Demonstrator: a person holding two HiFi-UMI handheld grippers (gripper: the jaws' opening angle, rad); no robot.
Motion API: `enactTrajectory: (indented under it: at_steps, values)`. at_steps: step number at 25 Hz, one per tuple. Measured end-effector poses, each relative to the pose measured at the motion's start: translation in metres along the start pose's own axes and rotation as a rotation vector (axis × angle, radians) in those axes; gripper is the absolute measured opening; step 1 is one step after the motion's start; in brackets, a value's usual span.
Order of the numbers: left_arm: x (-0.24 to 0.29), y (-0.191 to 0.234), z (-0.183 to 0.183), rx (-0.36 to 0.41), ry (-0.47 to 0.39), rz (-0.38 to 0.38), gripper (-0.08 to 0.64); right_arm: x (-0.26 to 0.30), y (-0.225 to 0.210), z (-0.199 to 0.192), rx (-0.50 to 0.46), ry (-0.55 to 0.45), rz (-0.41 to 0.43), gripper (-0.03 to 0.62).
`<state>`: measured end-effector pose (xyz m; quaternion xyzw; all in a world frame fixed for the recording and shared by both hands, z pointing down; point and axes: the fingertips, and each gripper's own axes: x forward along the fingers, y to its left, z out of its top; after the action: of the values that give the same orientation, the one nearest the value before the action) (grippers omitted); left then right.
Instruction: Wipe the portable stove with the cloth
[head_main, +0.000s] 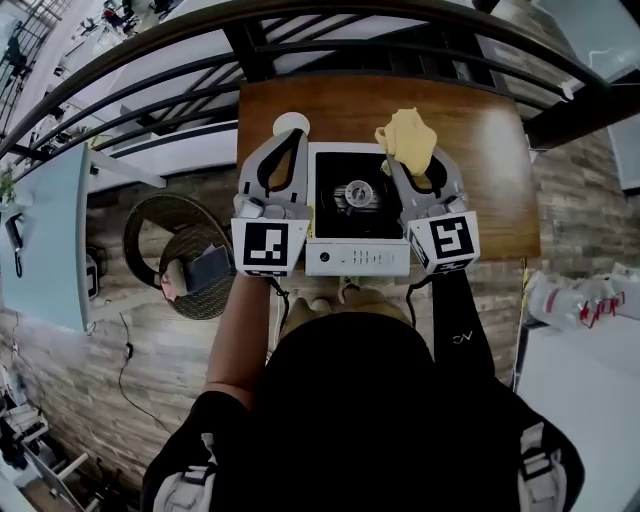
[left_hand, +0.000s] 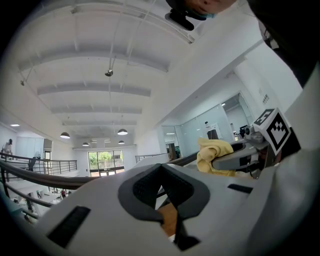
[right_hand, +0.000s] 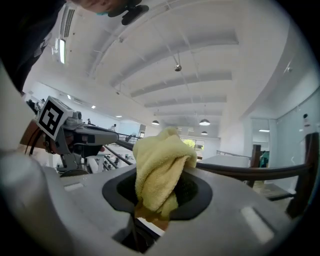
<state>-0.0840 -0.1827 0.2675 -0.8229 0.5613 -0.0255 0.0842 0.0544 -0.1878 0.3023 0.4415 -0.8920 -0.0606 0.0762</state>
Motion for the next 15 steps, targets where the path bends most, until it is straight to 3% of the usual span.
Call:
enactTrajectory:
  at_steps: [6, 9, 15]
  values:
    - [0.036, 0.018, -0.024, 0.006, 0.048, 0.066, 0.008, 0.06, 0.007, -0.025, -0.015, 0.058, 0.215, 0.124]
    - [0.046, 0.027, -0.033, -0.001, 0.066, 0.101, 0.008, 0.076, 0.007, -0.038, 0.005, 0.07, 0.282, 0.124]
    - [0.064, 0.032, -0.049, -0.041, 0.048, 0.07, 0.008, 0.1, 0.015, -0.072, 0.016, 0.194, 0.438, 0.123]
